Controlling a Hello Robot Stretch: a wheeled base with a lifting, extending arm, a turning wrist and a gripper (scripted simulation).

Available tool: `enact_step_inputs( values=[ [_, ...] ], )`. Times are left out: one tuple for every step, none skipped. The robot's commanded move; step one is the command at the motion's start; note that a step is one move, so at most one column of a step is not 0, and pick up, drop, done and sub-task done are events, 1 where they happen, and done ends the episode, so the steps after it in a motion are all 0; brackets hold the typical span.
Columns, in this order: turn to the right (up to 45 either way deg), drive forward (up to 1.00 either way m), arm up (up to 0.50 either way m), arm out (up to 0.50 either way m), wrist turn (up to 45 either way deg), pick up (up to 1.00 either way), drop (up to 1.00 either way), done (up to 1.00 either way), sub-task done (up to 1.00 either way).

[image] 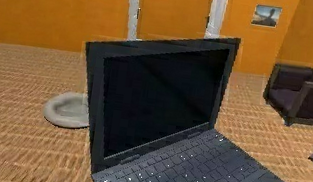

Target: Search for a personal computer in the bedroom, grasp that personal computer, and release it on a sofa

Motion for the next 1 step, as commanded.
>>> enact_step_inputs(
  values=[
    [0.0, 1.00, 0.00, 0.00, 0.0, 0.00, 0.00, 0.00, 0.00]
  ],
)
